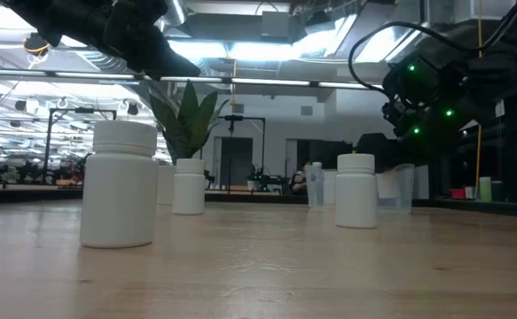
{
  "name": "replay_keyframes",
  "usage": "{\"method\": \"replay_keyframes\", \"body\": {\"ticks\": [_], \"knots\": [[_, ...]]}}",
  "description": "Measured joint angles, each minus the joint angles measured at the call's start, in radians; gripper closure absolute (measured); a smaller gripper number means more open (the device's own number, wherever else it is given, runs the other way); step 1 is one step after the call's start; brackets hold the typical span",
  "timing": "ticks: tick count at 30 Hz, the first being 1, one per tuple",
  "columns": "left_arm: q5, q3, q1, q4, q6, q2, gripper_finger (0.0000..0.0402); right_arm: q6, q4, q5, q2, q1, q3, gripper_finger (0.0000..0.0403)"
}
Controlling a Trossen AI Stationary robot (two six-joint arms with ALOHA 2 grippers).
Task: Pick and place pill bottles into a basket
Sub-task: Put the white pill bottle into the transparent bin
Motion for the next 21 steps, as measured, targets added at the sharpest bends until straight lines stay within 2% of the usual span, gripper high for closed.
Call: {"method": "replay_keyframes", "body": {"ticks": [9, 16, 21], "knots": [[0.000, 0.000, 0.000, 0.000, 0.005, 0.000, 0.0400, -0.005, 0.018, -0.031, 0.001, -0.010, 0.000, 0.0255], [0.000, 0.000, 0.000, 0.000, 0.005, 0.000, 0.0395, -0.022, 0.018, -0.042, 0.002, -0.010, 0.000, 0.0218], [0.000, 0.000, 0.000, 0.000, 0.005, 0.000, 0.0400, -0.025, 0.017, -0.035, 0.002, -0.010, -0.001, 0.0225]]}}
